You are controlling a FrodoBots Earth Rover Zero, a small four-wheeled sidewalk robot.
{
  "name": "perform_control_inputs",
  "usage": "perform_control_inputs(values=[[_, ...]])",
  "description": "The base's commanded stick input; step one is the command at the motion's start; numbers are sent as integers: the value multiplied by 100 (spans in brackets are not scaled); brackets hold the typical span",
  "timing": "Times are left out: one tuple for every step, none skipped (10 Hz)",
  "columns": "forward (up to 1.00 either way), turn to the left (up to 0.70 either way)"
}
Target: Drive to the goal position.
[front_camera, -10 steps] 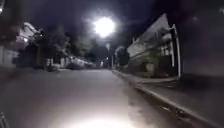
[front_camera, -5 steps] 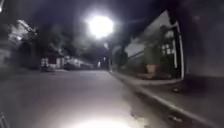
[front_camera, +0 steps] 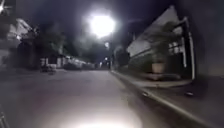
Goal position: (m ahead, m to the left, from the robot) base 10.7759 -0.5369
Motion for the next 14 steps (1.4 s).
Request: perform_control_inputs(values=[[70,0],[70,0],[70,0],[70,0],[70,0],[70,0],[70,0],[70,0],[70,0],[70,0],[70,-3],[70,-35],[70,-35],[70,-1]])
